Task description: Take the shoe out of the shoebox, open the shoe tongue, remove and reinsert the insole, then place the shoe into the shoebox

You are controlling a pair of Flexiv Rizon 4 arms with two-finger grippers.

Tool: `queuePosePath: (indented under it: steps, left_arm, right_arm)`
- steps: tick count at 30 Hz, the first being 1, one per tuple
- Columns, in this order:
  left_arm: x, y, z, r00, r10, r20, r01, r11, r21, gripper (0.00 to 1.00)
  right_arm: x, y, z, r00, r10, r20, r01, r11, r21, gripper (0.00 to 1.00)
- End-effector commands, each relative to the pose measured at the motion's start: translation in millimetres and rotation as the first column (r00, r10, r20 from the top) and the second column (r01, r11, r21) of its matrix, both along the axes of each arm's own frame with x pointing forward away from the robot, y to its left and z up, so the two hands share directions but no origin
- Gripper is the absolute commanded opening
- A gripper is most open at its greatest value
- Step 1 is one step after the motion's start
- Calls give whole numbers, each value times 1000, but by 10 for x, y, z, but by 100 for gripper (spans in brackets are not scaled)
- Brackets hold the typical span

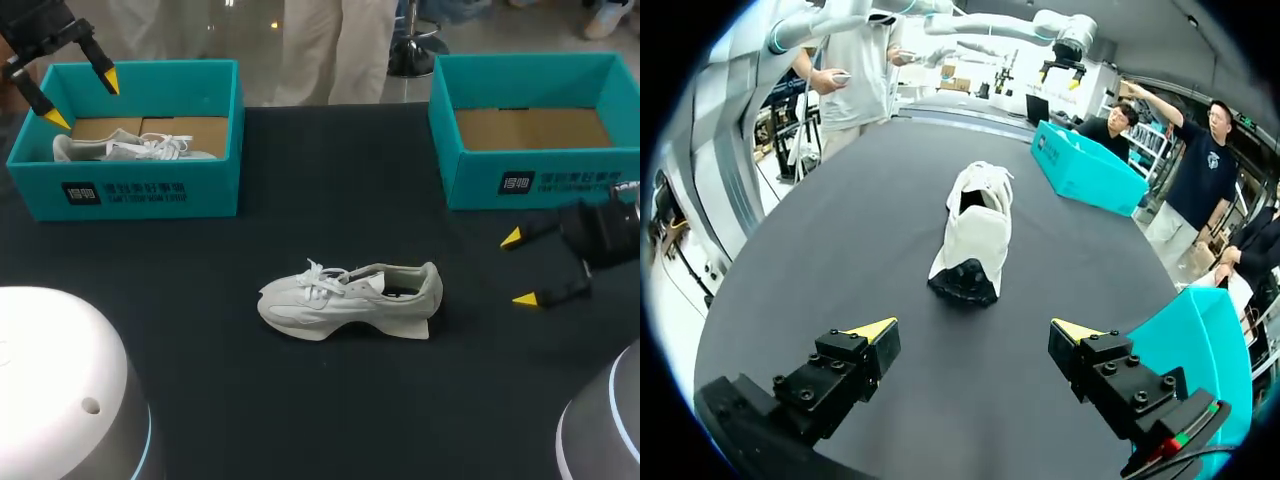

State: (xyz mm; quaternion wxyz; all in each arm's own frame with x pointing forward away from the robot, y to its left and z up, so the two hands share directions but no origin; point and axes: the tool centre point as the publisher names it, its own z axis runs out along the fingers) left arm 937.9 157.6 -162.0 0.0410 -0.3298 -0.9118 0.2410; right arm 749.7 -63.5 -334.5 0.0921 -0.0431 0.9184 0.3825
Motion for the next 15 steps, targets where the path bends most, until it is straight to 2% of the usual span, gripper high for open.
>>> queuePosePath:
  steps: [1,8,12,15]
  left_arm:
    - [1,2,-3,1000,0,1,0,1000,1,100]
    - [1,2,-3,1000,0,1,0,1000,1,100]
    - [1,2,-3,1000,0,1,0,1000,1,100]
    - [1,2,-3,1000,0,1,0,1000,1,100]
  right_arm:
    - [96,-5,-147,1000,14,-16,-13,1000,23,100]
    - [176,-45,-245,1000,-5,-10,6,999,51,100]
    - [196,-42,-246,999,37,9,-38,997,63,100]
    - [217,-53,-270,999,31,-9,-30,998,56,100]
